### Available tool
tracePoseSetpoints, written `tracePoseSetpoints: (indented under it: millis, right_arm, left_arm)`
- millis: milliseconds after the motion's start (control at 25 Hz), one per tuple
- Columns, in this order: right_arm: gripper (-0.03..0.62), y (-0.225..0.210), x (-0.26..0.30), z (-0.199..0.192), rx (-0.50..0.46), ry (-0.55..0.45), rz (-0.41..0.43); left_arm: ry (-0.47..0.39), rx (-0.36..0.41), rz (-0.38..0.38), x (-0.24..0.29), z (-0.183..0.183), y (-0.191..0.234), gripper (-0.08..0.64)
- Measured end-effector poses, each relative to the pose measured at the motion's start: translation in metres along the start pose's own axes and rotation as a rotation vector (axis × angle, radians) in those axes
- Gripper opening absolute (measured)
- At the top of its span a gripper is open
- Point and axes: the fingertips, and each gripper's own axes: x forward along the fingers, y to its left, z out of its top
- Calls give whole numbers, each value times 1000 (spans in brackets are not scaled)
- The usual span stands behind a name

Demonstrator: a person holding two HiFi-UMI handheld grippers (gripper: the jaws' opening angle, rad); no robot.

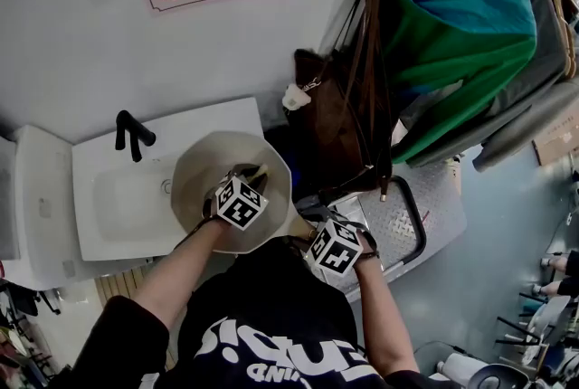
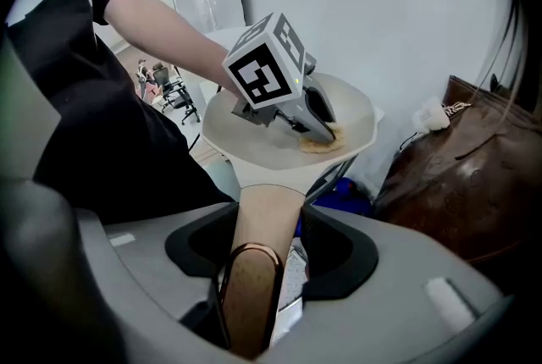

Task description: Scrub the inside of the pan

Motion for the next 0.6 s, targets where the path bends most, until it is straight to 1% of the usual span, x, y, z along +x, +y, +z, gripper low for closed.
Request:
tracePoseSetpoints:
  millis: [240, 480, 600]
  right_arm:
    - [235, 0, 0, -1, 0, -7, 3]
    - [235, 0, 0, -1, 2, -10, 2]
    - [235, 0, 0, -1, 3, -12, 0]
  left_arm:
    - [80, 90, 47, 0, -12, 29, 75]
    - [164, 172, 51, -4, -27, 48, 75]
    - [211, 226, 46, -7, -35, 52, 74]
